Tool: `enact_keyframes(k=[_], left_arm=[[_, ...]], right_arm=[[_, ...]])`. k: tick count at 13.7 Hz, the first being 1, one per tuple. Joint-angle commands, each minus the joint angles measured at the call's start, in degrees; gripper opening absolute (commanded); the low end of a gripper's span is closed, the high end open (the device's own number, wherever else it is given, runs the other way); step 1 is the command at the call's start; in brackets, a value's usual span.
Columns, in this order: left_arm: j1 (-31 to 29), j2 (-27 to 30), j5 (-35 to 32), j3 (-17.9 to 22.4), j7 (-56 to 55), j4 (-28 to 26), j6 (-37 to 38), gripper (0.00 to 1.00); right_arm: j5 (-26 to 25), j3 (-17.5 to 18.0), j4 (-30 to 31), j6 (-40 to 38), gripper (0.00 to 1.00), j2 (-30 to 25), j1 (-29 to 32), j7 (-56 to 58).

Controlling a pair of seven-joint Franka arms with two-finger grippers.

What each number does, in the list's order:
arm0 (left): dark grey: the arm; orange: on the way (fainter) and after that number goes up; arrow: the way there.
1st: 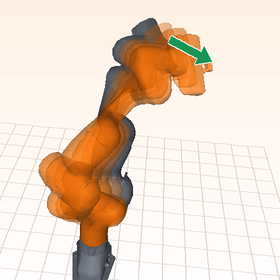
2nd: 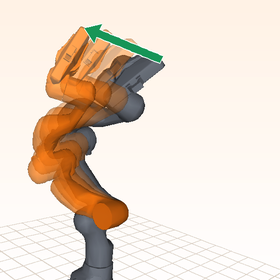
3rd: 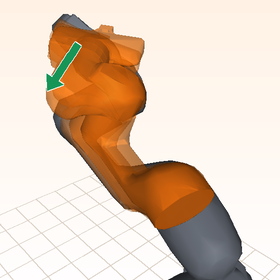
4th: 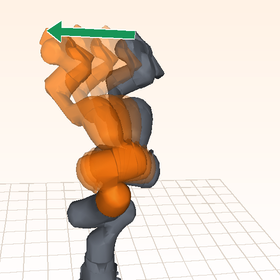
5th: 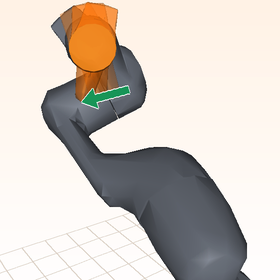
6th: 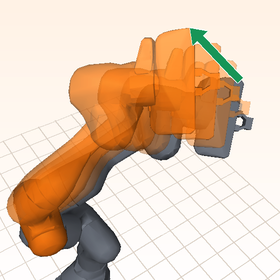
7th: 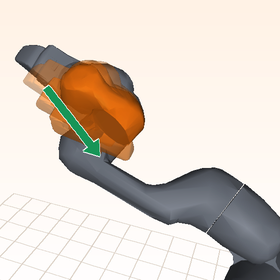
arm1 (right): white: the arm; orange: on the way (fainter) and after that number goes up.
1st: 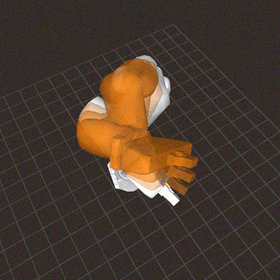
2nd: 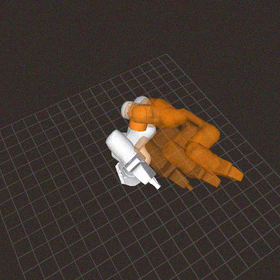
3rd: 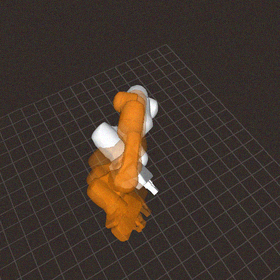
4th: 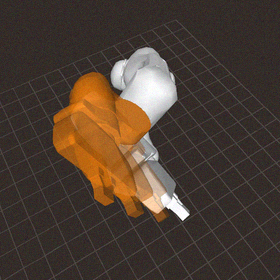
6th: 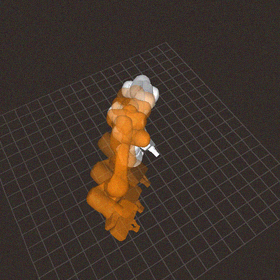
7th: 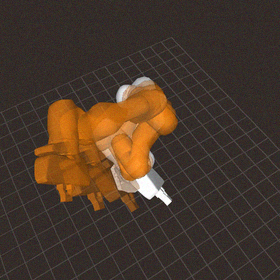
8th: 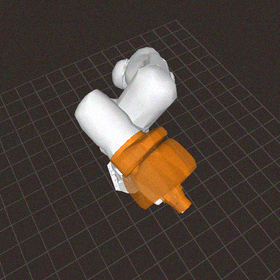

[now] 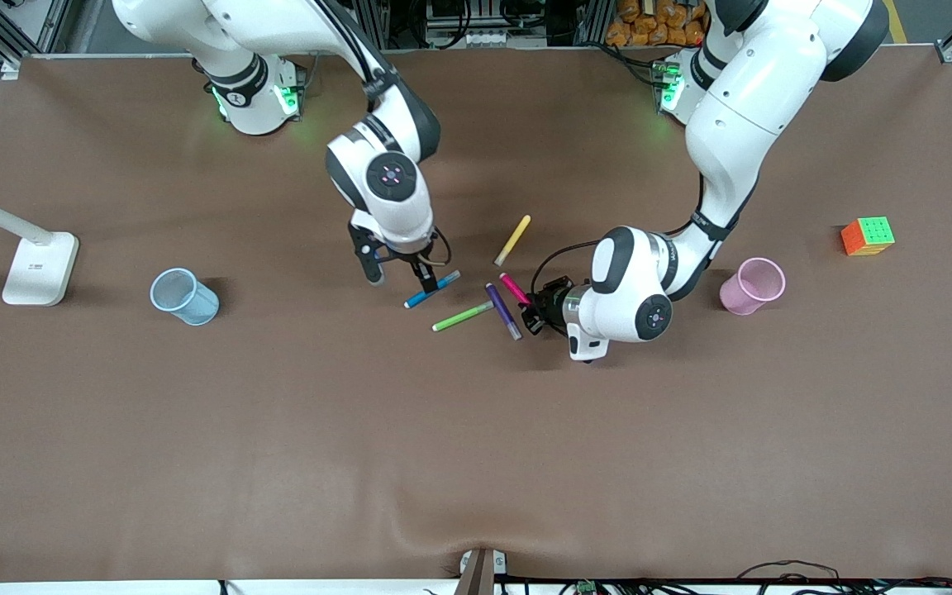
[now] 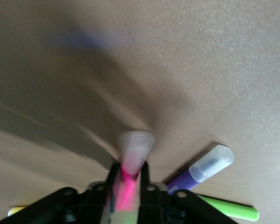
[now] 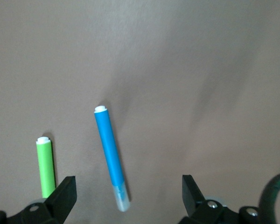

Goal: Place pink and blue markers in matching cups
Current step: 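Grasp the pink marker with the left gripper while the right grasps blue, then carry the pink marker to the pink cup while the right carries blue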

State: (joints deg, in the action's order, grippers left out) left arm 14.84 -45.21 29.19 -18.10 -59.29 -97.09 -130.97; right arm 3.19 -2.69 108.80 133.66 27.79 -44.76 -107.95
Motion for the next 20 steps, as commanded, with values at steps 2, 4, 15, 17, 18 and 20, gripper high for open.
enact_keyframes(k=[2, 4, 15, 17, 18, 20], left_arm=[[0.2, -0.1, 0.2, 0.9, 0.1, 0.7, 0.0, 0.0], [-0.4, 0.4, -0.8, 0.9, 0.0, 0.6, 0.9, 0.0], [-9.3, 13.4, -6.0, 0.9, 0.0, 1.2, 17.5, 0.0], [-11.0, 15.6, -6.5, 0.9, 0.0, 1.2, 19.0, 0.0], [-11.4, 16.1, -6.6, 1.0, 0.0, 1.9, 20.2, 0.0], [-12.1, 16.7, -12.9, 1.0, 0.1, 4.9, 23.0, 0.0]], right_arm=[[-0.2, -0.4, -6.4, -0.3, 1.0, 5.4, -0.9, -2.2], [-0.1, -0.4, -6.9, -0.2, 0.92, 6.7, -1.6, -2.2], [0.9, 1.7, -7.5, 3.1, 0.31, 9.7, -2.1, -2.0], [0.9, 1.8, -7.6, 3.1, 0.13, 9.9, -2.1, -1.9], [0.8, 1.8, -7.6, 3.0, 0.06, 9.9, -2.2, -1.9], [0.8, 1.8, -7.6, 3.2, 0.01, 10.2, -2.2, -1.9]])
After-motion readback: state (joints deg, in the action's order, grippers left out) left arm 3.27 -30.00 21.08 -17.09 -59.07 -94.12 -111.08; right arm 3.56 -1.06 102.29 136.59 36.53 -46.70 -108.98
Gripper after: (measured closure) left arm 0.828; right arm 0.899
